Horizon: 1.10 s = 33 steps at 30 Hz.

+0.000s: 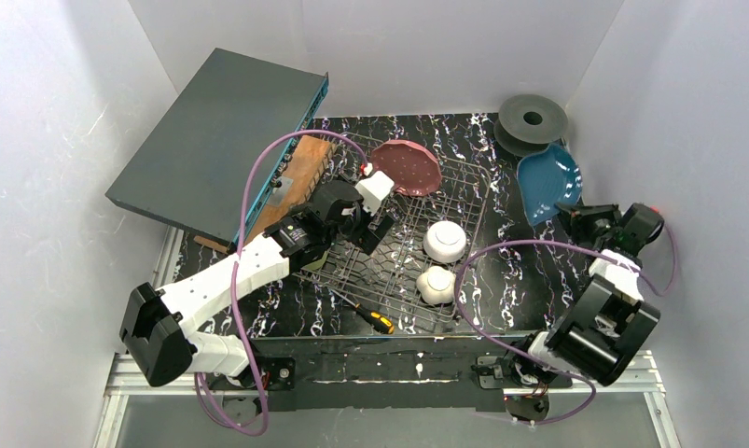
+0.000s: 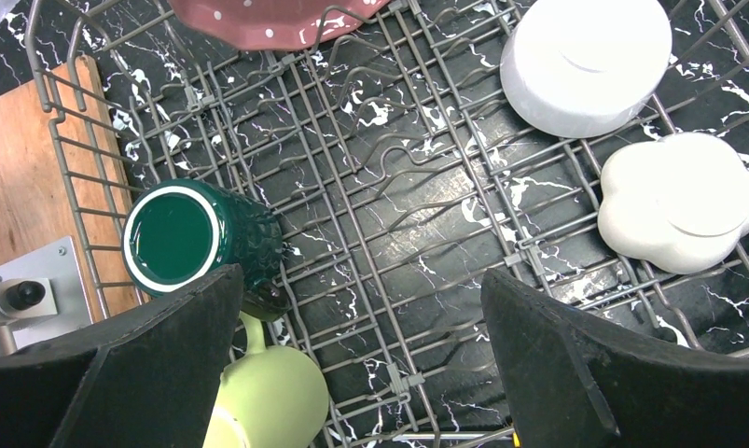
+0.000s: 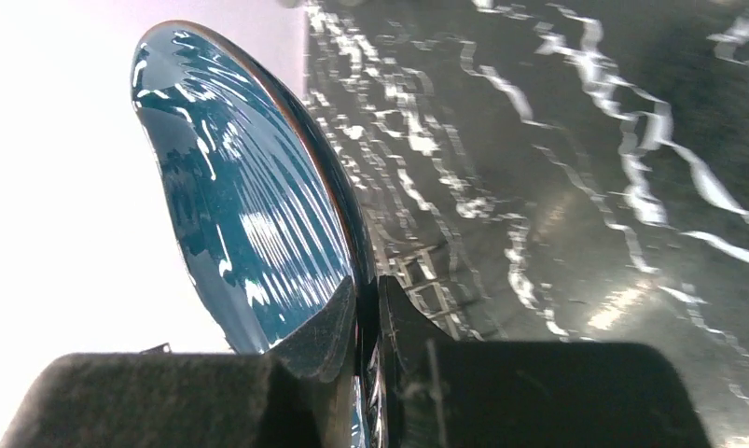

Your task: Load the mixed dishes into the dish rack

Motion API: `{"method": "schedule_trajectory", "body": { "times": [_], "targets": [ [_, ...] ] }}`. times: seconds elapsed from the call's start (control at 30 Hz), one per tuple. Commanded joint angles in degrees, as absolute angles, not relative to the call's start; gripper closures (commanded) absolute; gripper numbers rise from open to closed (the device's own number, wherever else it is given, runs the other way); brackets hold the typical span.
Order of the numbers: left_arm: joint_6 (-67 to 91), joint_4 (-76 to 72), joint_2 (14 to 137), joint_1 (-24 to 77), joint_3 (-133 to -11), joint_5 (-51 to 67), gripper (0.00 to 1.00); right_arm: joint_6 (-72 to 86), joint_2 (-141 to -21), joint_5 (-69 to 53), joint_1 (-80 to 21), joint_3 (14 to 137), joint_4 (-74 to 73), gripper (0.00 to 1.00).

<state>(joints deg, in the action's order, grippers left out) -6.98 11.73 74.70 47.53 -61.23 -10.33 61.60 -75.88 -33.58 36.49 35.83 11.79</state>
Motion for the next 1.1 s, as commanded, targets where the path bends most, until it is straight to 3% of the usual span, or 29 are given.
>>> {"method": "schedule_trajectory", "body": {
  "times": [0.0,0.6,1.07],
  "targets": [
    [-7.6,12.5,75.3,47.8,-62.7,-11.9,0.01,62.5,-66.9,-36.9,33.0,45.1,12.6,0.99],
    [-7.7,11.9,72.8,47.8,-62.1,-13.5,0.01,35.7,-62.5,-13.1,4.0,63.4,-10.3,0.99],
    [-7.6,8.9,68.8,47.8,-60.1,-21.6,0.01,14.0,-68.9,6.3,-21.2,72.5,-8.9,0.99]
  ]
}}
